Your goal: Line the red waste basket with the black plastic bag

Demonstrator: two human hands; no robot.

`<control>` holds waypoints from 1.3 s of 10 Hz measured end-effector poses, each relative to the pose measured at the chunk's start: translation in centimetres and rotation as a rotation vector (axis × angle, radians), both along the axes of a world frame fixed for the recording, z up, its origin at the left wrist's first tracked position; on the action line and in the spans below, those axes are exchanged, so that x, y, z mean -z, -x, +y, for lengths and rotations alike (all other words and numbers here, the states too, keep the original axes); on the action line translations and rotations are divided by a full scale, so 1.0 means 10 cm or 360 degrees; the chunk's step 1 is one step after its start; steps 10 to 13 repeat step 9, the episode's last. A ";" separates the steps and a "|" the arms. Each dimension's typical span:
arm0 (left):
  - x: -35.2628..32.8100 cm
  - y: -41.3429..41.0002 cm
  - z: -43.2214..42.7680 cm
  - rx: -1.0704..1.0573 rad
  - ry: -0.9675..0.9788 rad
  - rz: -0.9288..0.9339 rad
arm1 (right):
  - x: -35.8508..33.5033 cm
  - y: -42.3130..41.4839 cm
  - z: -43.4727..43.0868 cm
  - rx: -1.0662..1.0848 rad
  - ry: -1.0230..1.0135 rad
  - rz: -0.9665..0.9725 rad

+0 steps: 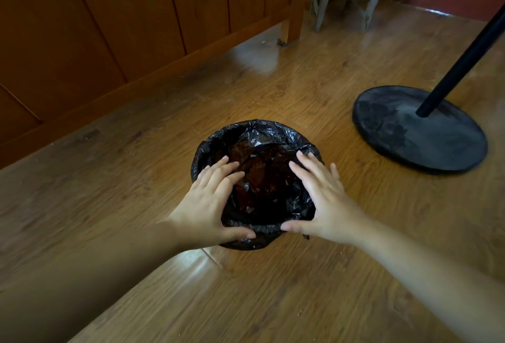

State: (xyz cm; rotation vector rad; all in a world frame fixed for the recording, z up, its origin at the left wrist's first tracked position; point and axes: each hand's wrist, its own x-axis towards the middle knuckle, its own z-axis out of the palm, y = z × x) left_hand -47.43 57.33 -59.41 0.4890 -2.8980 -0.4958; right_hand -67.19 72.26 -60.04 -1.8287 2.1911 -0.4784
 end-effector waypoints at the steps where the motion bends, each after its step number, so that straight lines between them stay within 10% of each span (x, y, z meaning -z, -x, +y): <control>1: 0.01 -0.01 -0.02 0.0059 0.0092 0.0006 | 0.02 -0.01 0.00 -0.0046 -0.0013 0.0077; 13: -0.14 0.23 -0.36 -0.0253 0.0342 0.0147 | -0.10 0.05 -0.50 0.0225 0.0374 0.0122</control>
